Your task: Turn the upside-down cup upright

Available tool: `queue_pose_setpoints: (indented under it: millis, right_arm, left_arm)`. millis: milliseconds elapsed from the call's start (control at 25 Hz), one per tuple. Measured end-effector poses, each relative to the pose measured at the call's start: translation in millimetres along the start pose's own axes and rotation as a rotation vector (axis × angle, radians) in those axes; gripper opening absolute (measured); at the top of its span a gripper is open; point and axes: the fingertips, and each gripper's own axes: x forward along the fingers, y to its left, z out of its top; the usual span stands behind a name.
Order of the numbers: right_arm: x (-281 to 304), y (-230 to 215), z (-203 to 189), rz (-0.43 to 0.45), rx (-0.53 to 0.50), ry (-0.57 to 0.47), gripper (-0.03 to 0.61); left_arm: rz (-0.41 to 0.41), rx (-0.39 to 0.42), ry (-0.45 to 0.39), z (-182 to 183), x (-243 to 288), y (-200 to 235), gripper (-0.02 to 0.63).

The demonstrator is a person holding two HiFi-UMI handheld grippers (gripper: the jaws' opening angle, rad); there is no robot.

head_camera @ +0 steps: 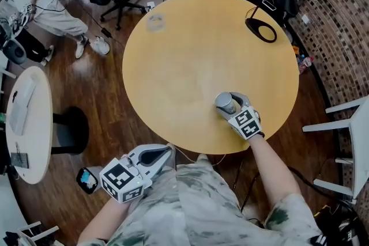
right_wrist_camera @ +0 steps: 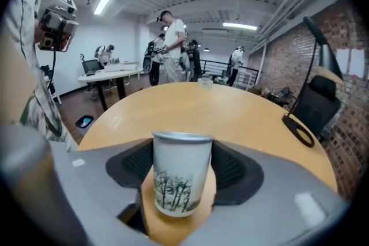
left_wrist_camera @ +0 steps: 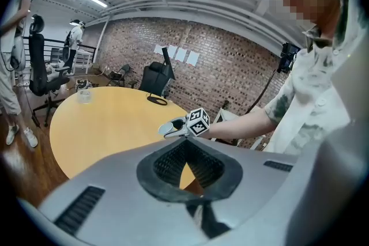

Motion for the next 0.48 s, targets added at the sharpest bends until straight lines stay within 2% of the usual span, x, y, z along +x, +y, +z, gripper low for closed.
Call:
queue_pose_setpoints:
  millis: [240,480]
  right_arm:
    - [-19,-9,-4,-0.073,0.130,-0.207,0.307]
    - [-29,-11,-25,-0.101,0.213,-0.286,0.308]
  left_arm:
    - [-0.023,0.036,0.042,2,15,-16,0.006]
    - [-0.052,0.057,0.057,6,33,-38,0.006]
